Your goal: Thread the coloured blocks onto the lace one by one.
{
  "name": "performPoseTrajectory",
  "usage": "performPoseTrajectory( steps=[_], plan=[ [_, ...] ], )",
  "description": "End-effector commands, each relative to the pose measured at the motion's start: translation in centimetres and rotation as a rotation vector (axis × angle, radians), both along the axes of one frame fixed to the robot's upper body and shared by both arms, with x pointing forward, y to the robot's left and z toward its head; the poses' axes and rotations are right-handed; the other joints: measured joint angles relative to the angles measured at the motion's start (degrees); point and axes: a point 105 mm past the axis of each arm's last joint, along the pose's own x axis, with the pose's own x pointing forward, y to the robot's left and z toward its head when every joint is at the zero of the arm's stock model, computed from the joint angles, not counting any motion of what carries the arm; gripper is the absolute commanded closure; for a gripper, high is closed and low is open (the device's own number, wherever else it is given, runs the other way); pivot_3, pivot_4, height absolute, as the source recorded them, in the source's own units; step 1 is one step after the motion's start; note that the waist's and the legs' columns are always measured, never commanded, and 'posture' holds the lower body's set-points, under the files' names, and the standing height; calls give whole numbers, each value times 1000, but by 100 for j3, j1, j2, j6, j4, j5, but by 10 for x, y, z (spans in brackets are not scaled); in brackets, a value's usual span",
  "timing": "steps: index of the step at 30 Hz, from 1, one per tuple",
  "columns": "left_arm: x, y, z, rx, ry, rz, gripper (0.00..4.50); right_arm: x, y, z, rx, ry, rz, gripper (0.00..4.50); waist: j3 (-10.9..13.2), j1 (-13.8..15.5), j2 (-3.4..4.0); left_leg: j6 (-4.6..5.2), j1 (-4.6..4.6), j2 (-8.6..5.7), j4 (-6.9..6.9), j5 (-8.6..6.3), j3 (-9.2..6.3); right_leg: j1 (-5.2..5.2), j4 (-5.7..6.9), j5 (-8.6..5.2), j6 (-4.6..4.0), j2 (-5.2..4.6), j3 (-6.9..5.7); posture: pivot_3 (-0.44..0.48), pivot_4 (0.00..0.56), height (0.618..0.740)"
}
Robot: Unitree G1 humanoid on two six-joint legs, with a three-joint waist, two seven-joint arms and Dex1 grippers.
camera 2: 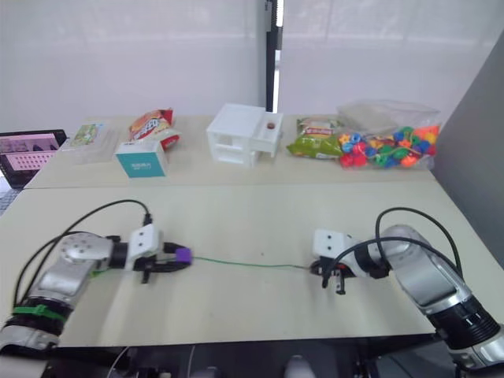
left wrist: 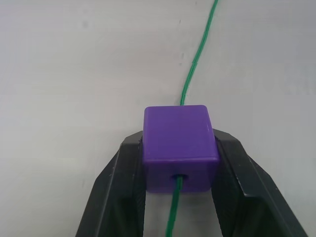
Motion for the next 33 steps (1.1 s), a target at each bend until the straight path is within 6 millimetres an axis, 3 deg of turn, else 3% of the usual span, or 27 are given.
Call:
performPoseTrajectory(
  steps=[1, 9, 14, 17, 19, 25, 30, 33],
  plan=[
    [-12, 36, -5, 83, 43, 52, 3285, 2, 7, 10, 5, -38, 46, 4500, 1, 1, 1, 0, -3, 0, 0, 0, 4, -6, 3, 0, 0, 0, 2, 0, 150, 740],
    [-20, 82, 1, 217, 62, 97, 3285, 3, 16, 12, 19, -41, 80, 4500, 1, -8, 3, 0, -10, 2, 0, 0, 11, -20, 9, 1, -3, 0, 2, 0, 150, 740],
    [-20, 96, 0, 270, 92, 120, 3285, 7, 18, 12, 25, -58, 74, 4500, 2, 0, 4, 1, -11, 4, 0, 0, 15, -23, 12, 0, -5, 3, 2, 0, 150, 740],
    [-14, 95, 6, 227, 93, 137, 3285, 9, 19, 12, 30, -65, 68, 4500, 2, 5, 4, 1, -12, 4, 1, 0, 16, -22, 15, 0, -5, 3, 1, 0, 150, 740],
    [-11, 90, 16, 172, 115, 127, 2224, 8, 20, 12, 35, -63, 69, 4500, 2, 2, 4, 1, -13, 4, 1, 0, 16, -24, 15, 0, -5, 3, 1, 0, 150, 740],
    [-5, 95, 45, 232, 68, 107, 297, 5, 23, 13, 58, -45, 76, 4500, 6, 6, -3, 0, -48, 4, 13, 0, 11, -46, 16, 1, -5, 3, -4, 0, 150, 740],
    [2, 87, 79, 326, 67, 50, 297, -1, 31, 12, 93, -16, 86, 4500, 14, 10, -17, 0, -61, 4, 17, 0, 7, -51, 16, 1, -5, 3, -8, 0, 150, 740],
    [1, 73, 76, 437, 101, -21, 297, -2, 35, 9, 106, -16, 78, 4500, 14, 18, -16, 0, -66, 3, 19, 0, 6, -50, 18, 1, -4, 2, -8, 0, 150, 740]
  ],
)
